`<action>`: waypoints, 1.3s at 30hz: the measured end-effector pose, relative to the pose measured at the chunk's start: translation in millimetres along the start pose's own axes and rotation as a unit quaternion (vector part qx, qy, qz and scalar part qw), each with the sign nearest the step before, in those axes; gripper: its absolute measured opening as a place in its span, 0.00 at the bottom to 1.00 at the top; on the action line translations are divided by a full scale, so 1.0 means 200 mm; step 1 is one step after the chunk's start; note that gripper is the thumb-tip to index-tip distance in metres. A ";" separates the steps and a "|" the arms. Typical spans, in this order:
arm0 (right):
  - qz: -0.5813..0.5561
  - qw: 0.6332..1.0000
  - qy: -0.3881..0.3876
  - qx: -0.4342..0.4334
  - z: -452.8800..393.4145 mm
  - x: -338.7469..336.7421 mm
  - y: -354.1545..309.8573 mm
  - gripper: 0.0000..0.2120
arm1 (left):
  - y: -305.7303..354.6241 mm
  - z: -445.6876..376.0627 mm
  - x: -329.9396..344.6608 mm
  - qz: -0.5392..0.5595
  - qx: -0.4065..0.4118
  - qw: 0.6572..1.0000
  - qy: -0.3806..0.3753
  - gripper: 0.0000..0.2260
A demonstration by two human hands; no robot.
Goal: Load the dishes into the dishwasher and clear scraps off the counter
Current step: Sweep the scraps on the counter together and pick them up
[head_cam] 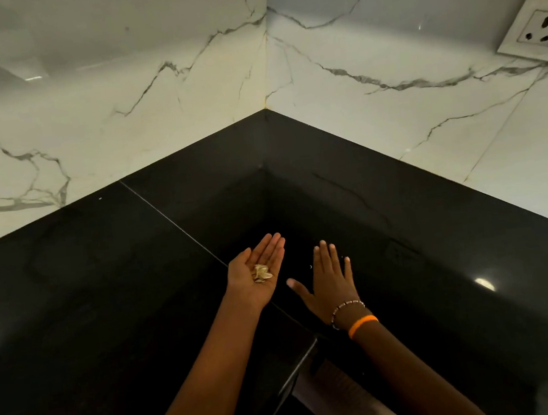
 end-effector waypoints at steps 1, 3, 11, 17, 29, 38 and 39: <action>-0.001 1.000 -0.014 -0.017 -0.02 0.01 -0.01 0.42 | 0.00 0.00 0.00 -0.001 0.000 1.000 0.000 0.19; -0.024 0.999 -0.016 -0.021 -0.07 -0.02 0.04 0.38 | 0.00 0.00 0.00 -0.002 0.001 1.000 0.003 0.19; 0.053 0.994 -0.026 -0.096 -0.16 -0.07 0.07 0.34 | 0.04 0.00 -0.02 0.007 0.007 1.000 0.013 0.20; -0.025 0.986 0.025 -0.166 0.03 -0.11 0.11 0.34 | -0.04 -0.01 0.00 -0.020 -0.010 1.000 0.007 0.19; 0.026 0.999 0.028 -0.026 -0.01 0.01 -0.06 0.60 | 0.01 -0.01 -0.01 -0.007 0.007 1.000 0.012 0.20; -0.188 0.977 0.084 -0.059 -0.09 -0.15 0.05 0.23 | 0.01 0.02 -0.03 -0.013 0.001 1.000 0.011 0.19; -0.194 0.975 0.082 -0.063 -0.10 -0.15 0.07 0.22 | 0.02 0.02 -0.04 -0.012 0.003 1.000 0.013 0.19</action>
Point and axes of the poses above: each hand's wrist, its own z-axis away from the middle knuckle, its own x-axis out of the palm, y = z × x, the point moved 10 cm from there along -z, towards the middle knuckle, and after that the axes turned 1 degree about -x, right-handed, at the moved point
